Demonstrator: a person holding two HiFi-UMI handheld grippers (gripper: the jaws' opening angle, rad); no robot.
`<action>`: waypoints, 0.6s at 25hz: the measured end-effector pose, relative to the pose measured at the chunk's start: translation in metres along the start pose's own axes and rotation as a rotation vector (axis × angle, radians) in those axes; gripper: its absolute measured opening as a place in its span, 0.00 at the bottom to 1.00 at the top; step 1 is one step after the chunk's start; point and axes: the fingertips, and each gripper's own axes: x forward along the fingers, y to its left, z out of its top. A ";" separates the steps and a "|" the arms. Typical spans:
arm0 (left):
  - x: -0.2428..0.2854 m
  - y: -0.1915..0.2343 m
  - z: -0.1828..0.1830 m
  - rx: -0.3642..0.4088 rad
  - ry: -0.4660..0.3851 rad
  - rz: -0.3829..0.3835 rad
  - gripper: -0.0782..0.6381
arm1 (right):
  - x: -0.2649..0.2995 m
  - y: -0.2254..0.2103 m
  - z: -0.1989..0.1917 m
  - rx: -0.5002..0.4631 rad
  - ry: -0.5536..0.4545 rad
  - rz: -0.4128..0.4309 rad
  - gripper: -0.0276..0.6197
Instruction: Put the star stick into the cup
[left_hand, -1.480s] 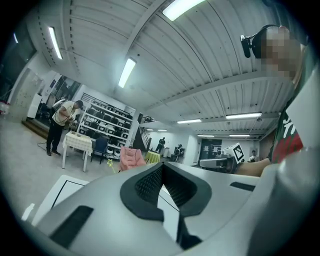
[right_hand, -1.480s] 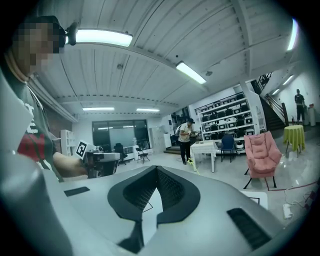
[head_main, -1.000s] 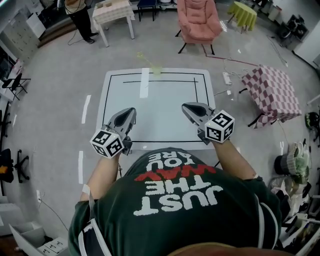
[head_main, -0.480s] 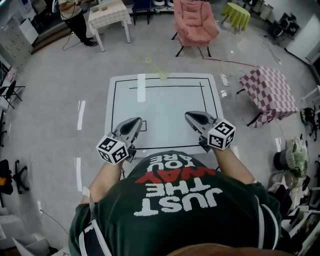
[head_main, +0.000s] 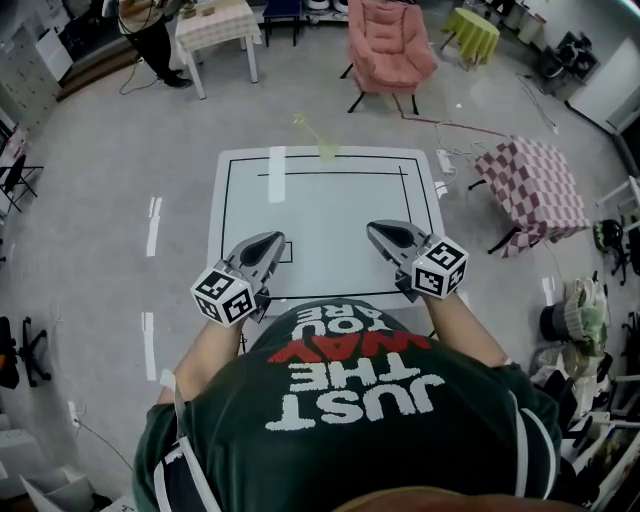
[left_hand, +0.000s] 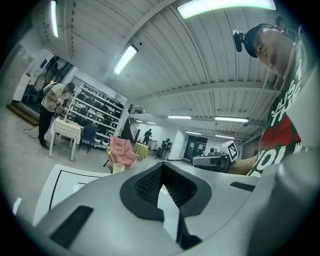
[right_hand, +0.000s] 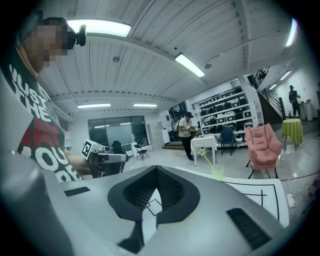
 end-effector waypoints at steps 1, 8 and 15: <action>0.000 0.000 -0.001 -0.002 0.000 0.002 0.12 | 0.000 0.000 0.000 -0.002 0.001 -0.001 0.09; 0.003 0.001 -0.007 -0.011 0.004 0.011 0.12 | -0.003 -0.005 -0.003 -0.006 0.003 -0.003 0.09; 0.007 -0.002 -0.010 -0.019 0.010 0.008 0.12 | -0.007 -0.007 -0.006 0.000 0.007 -0.001 0.09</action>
